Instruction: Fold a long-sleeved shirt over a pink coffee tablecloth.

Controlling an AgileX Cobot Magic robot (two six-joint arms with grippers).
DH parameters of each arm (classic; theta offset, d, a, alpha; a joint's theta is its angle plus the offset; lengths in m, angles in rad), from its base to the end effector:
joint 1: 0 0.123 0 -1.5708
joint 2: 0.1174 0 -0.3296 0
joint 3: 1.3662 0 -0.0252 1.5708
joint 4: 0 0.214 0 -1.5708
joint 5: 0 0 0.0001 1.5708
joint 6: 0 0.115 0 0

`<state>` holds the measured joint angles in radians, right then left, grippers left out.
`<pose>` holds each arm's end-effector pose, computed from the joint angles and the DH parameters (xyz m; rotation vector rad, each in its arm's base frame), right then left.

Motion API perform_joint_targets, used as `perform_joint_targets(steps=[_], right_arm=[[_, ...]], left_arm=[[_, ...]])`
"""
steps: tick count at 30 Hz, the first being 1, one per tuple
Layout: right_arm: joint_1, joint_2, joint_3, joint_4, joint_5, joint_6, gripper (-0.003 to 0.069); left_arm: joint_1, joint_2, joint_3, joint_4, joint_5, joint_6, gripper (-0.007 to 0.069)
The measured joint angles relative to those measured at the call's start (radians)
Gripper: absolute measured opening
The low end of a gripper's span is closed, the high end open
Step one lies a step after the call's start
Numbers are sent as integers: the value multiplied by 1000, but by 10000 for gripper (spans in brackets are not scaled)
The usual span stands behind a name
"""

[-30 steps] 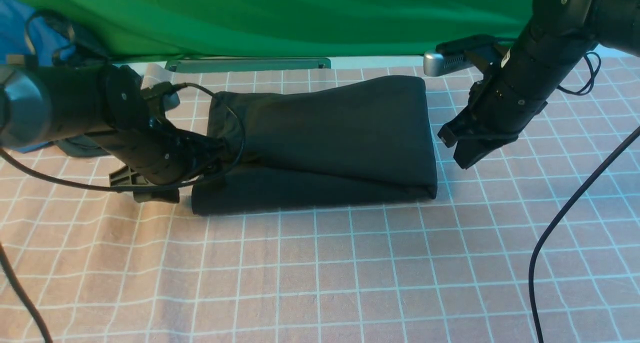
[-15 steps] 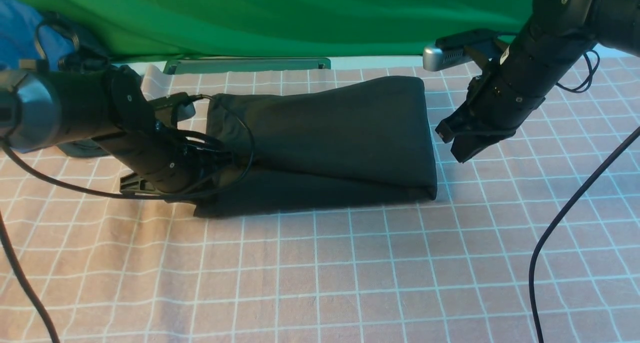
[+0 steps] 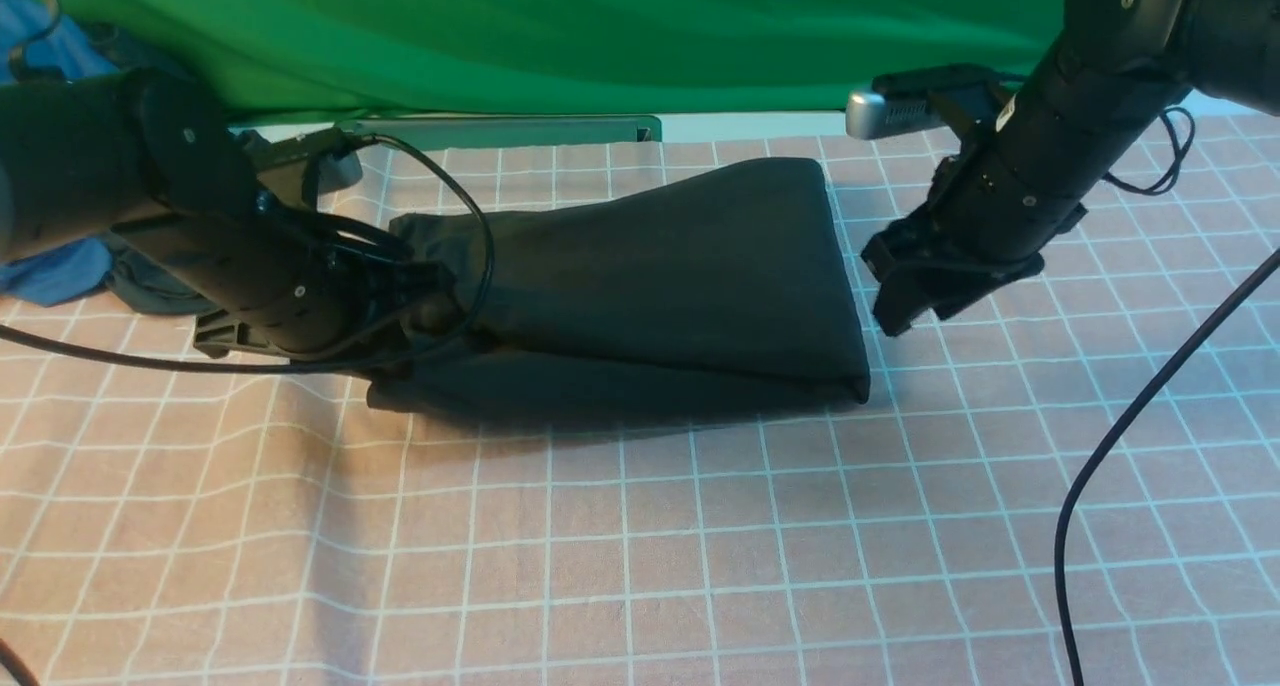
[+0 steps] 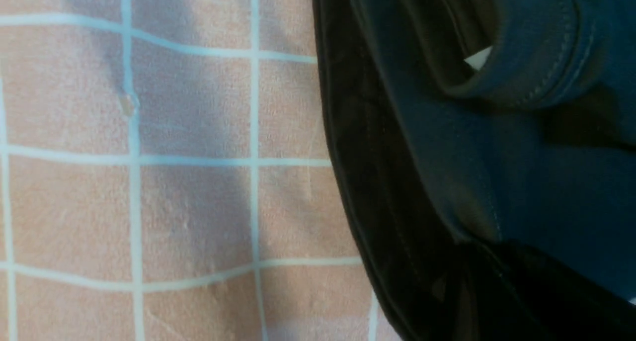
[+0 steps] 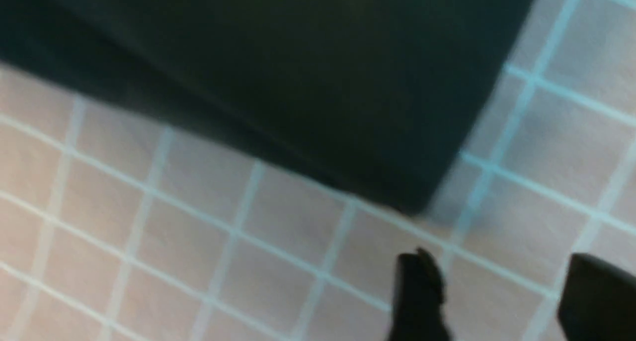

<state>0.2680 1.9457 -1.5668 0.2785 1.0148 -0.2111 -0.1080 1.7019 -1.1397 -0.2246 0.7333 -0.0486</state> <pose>0.3777 0.1316 0.2686 -0.5166 2.8153 0.3789 0.3207 -0.0520 0.2612 -0.1116 2.7792 -0.2911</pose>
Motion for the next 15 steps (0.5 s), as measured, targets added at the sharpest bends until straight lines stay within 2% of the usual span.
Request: perform_joint_targets(steps=[2, 5, 15], right_arm=[[0, 30, 0, 43, -27, -1, 494], [0, 74, 0, 66, -60, -1, 520], [0, 162, 0, 133, -121, -2, 517]], left_arm=[[0, 0, 0, 3, 9, 0, 31], [0, 0, 0, 5, 12, 0, 31], [0, 0, 0, 11, 13, -2, 31]])
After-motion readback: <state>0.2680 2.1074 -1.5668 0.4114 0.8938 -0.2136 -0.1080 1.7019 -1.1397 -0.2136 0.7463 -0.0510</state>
